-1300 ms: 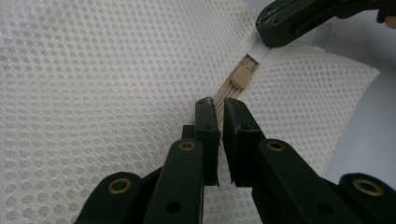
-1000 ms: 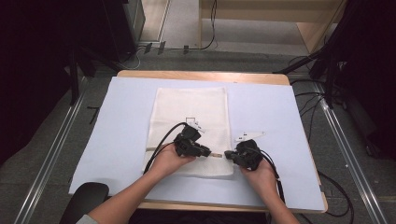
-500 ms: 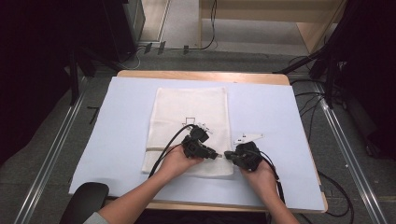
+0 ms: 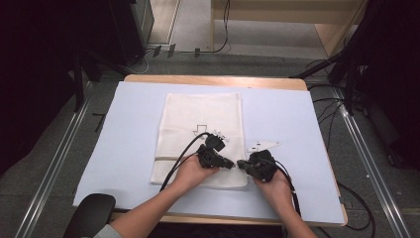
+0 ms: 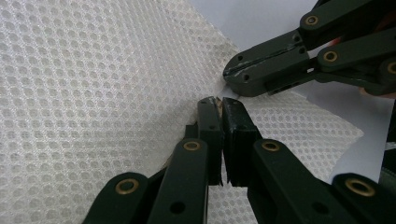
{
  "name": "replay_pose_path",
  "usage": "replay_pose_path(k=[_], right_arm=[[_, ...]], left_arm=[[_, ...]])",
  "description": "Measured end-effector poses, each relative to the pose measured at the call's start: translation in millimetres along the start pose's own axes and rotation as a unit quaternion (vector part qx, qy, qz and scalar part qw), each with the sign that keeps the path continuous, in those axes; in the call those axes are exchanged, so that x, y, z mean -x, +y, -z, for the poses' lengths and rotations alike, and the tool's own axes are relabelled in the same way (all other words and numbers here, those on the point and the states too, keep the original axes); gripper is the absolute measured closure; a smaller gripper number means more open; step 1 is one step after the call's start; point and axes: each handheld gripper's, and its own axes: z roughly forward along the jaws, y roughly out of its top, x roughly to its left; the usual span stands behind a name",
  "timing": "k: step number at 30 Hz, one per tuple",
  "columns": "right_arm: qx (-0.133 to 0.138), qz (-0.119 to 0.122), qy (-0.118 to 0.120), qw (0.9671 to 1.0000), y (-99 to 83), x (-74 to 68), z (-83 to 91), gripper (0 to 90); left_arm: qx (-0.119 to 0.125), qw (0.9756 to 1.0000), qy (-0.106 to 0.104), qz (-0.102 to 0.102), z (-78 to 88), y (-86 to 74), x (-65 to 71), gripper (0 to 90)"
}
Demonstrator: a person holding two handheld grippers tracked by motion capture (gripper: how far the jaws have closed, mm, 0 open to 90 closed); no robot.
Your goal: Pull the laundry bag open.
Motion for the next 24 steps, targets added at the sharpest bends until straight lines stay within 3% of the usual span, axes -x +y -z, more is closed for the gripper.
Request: replay_pose_path(k=[3, 7, 11, 16, 17, 20, 22, 24], right_arm=[[-0.004, -0.006, -0.003, 1.0, 1.1, -1.4, -0.8, 90.0], [-0.003, 0.01, -0.016, 0.9998, 0.0, -4.8, -1.2, 90.0], [0.0, 0.019, -0.027, 0.9995, -1.7, -8.2, -1.1, 90.0], [0.005, 0.02, -0.031, 0.9993, -3.8, -10.3, -1.4, 90.0], [0.006, 0.018, -0.031, 0.9993, -4.0, -10.6, -1.5, 90.0], [0.008, 0.021, -0.035, 0.9991, -4.5, -11.8, -1.9, 90.0], [0.008, 0.021, -0.034, 0.9992, -4.7, -11.5, -1.9, 90.0], [0.011, 0.02, -0.033, 0.9992, -5.1, -11.2, -2.0, 90.0]], left_arm=[[-0.003, 1.0, -0.004, 0.003, 0.1, 0.3, -1.3, 88.4], [-0.006, 0.9999, -0.004, 0.009, 0.6, 1.4, -1.7, 88.8], [-0.008, 0.9999, 0.006, -0.003, 1.1, 1.2, 0.7, 89.1], [-0.011, 0.9999, 0.007, 0.011, 4.0, 1.1, -0.8, 89.2], [-0.011, 0.9997, 0.018, 0.011, 5.3, 0.5, -0.8, 89.3], [-0.006, 0.9992, 0.034, 0.02, 14.7, -2.1, -8.1, 89.3], [-0.007, 0.999, 0.025, 0.037, 22.6, -6.5, -19.0, 89.2], [-0.006, 0.9992, 0.019, 0.035, 27.9, -10.1, -23.0, 89.2]])
